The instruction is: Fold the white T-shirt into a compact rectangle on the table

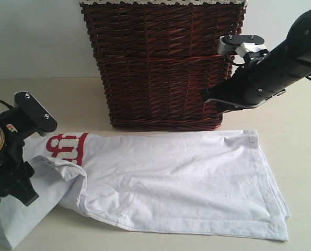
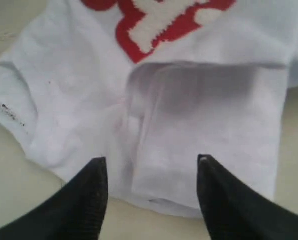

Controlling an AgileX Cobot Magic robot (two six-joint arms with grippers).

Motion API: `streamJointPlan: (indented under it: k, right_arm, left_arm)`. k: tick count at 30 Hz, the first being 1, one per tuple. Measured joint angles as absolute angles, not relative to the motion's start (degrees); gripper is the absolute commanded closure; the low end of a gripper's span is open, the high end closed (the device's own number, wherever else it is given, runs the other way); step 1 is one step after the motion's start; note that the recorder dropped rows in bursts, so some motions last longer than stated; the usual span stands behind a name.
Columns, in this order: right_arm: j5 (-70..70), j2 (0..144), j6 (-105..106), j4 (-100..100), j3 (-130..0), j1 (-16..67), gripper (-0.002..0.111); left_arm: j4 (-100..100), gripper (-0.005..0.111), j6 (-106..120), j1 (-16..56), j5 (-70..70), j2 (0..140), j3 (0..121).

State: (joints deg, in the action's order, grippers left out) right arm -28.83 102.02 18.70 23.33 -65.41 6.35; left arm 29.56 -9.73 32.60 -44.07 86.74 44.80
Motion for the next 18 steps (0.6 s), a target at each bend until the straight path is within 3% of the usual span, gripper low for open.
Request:
streamJointPlan:
  k: [11, 18]
  right_arm:
    - [-28.73, 102.02, 18.70, 23.57, -65.41, 6.35, 0.098]
    - [-28.49, 102.02, 19.34, 23.66, -65.41, 6.35, 0.098]
  left_arm:
    - [7.36, 0.050, 13.74, 19.04, -38.10, 87.44, 44.80]
    - [-4.97, 0.050, 29.45, 17.26, -36.38, 88.69, 44.80]
